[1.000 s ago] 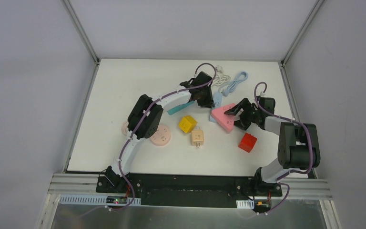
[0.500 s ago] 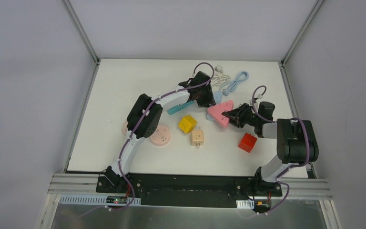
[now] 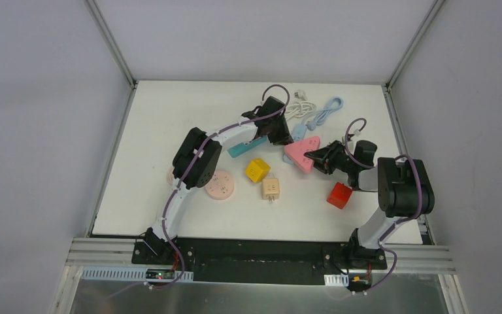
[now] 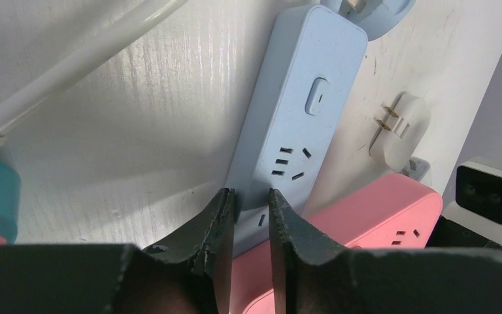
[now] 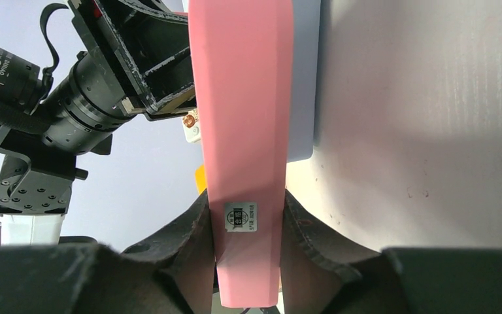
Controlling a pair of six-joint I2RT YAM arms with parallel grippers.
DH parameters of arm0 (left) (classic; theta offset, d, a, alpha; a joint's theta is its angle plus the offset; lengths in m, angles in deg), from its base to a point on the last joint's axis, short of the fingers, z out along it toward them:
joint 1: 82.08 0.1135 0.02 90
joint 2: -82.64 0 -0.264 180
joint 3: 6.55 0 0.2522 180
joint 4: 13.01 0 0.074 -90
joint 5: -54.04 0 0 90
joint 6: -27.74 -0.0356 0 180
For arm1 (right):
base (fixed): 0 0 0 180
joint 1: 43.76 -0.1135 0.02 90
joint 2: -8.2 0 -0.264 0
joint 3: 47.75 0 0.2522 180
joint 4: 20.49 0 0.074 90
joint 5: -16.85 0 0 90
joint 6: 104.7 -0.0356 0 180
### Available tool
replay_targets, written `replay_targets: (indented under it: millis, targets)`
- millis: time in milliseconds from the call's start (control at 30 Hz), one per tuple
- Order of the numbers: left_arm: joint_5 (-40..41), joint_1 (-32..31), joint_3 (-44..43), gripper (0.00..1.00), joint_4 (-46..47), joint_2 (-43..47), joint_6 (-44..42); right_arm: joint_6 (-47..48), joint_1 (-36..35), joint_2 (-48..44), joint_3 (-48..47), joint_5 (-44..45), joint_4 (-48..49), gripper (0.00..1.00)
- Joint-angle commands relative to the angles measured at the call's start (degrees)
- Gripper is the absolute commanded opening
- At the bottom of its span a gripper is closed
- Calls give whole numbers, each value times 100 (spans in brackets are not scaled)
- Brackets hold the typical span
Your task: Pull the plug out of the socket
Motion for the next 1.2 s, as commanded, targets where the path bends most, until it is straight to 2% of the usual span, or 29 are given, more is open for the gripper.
replay_targets:
  millis: [0, 133, 200, 300, 333, 367, 467, 600, 700, 867, 967, 1067, 1167]
  targets:
    - [-144, -158, 38, 20, -631, -232, -79, 253, -79, -199, -136, -119, 635, 12]
    - [-101, -175, 32, 18, -623, -221, -111, 779, -208, -457, -358, 245, -408, 34]
    - [-111, -185, 33, 17, -610, -222, -121, 734, -341, -435, -436, 275, -525, 39]
    - [-134, -193, 24, 17, -601, -235, -121, 590, -480, -279, -559, 282, -538, 40]
    - [-149, -194, 22, 17, -590, -231, -121, 550, -531, -228, -594, 288, -538, 38]
    - [-174, -198, 22, 17, -588, -231, -119, 524, -577, -186, -622, 292, -538, 33]
    - [-360, -209, 125, 17, -562, -182, -68, 446, -620, -210, -642, 221, -529, 1]
    - [-495, -299, 682, 19, -128, 89, 118, 488, -539, -648, -477, -139, -550, 0]
    - [-427, -345, 970, 25, 74, 276, 163, 573, -455, -850, -339, -574, -520, 0]
    - [-463, -361, 879, 28, -1, 198, 156, 381, -449, -992, -32, -860, 106, 0]
    - [-464, -369, 847, 23, -28, 142, 149, 213, -444, -1016, 84, -773, 555, 0]
    - [-451, -385, 760, 18, -120, 98, 106, -95, -402, -864, -52, -478, 318, 0]
    - [-377, -433, 661, 17, -258, 77, -40, -862, -387, -536, -241, -403, 238, 0]
